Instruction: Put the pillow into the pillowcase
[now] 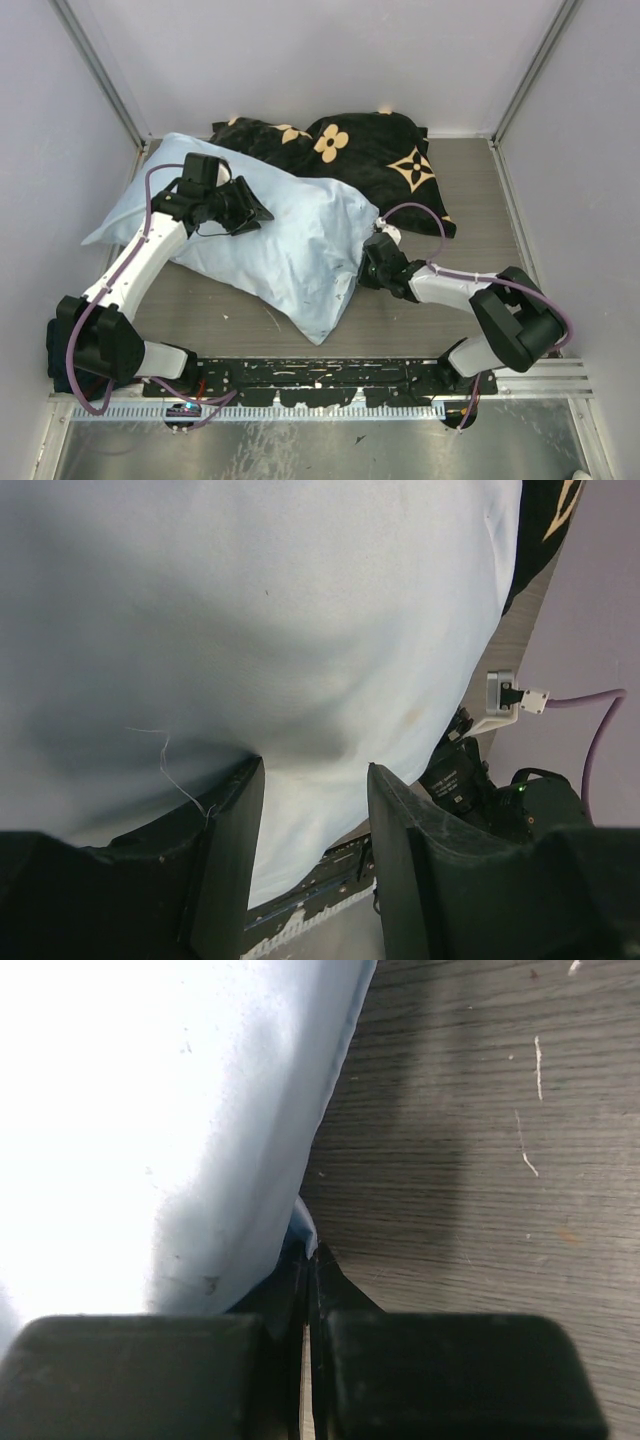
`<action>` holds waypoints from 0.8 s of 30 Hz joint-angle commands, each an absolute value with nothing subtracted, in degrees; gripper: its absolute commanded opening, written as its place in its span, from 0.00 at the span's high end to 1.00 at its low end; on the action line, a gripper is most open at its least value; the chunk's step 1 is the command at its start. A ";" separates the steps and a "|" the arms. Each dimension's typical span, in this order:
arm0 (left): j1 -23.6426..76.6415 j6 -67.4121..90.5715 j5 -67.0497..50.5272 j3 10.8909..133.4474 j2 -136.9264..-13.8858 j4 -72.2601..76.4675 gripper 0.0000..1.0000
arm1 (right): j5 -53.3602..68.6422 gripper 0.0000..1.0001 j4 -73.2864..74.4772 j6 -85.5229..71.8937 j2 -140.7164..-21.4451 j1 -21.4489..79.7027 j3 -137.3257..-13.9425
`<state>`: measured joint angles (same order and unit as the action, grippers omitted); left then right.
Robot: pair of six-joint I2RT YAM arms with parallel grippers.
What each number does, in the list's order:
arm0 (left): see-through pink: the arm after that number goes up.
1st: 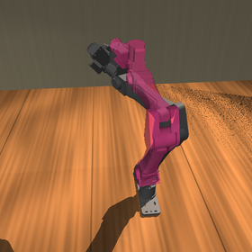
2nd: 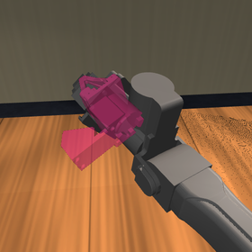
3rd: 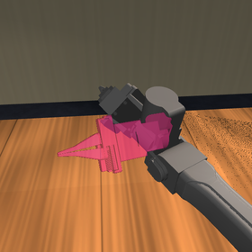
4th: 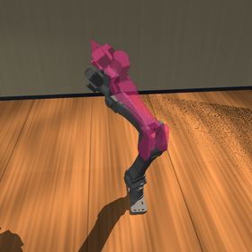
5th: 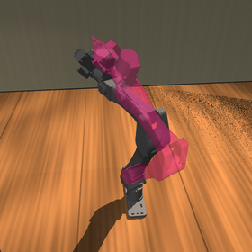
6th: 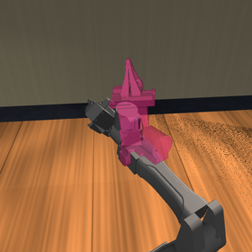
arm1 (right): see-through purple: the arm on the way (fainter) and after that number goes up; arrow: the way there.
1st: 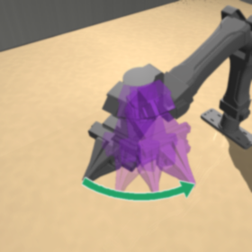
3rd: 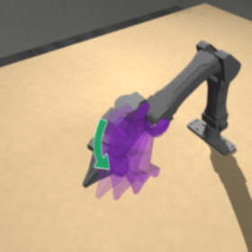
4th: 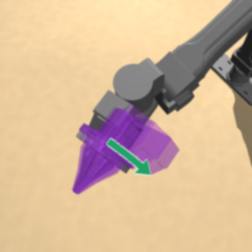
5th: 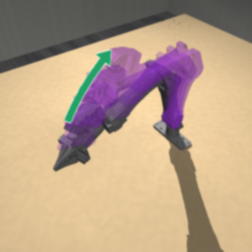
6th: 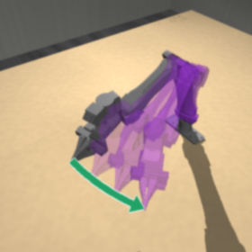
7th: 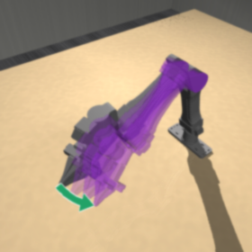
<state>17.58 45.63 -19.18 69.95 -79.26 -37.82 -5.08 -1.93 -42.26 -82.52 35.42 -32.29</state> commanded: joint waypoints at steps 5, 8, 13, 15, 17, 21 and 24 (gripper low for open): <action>17.63 44.82 -19.98 69.10 -77.65 -37.20 0.46 | -10.48 0.99 4.64 -40.81 -83.49 35.51 -36.22; 17.63 44.57 -19.70 68.99 -77.28 -37.20 0.46 | -11.83 0.78 9.36 -41.90 -79.51 35.51 -36.60; 17.45 44.55 -19.95 68.49 -76.92 -36.74 0.46 | -17.14 0.56 18.80 -43.02 -68.83 35.49 -37.67; 17.37 44.71 -20.29 68.13 -76.91 -36.27 0.46 | -18.24 0.56 21.42 -42.80 -63.75 35.46 -38.66; 17.39 44.82 -20.42 67.65 -76.61 -35.85 0.46 | -16.89 0.62 22.19 -42.05 -60.87 35.43 -39.80; 17.20 45.06 -20.53 66.93 -76.17 -35.28 0.46 | -14.23 0.65 22.70 -41.79 -60.55 35.46 -42.93; 16.90 45.09 -20.49 66.74 -75.59 -35.41 0.46 | -15.68 0.66 27.19 -42.39 -62.43 35.49 -46.76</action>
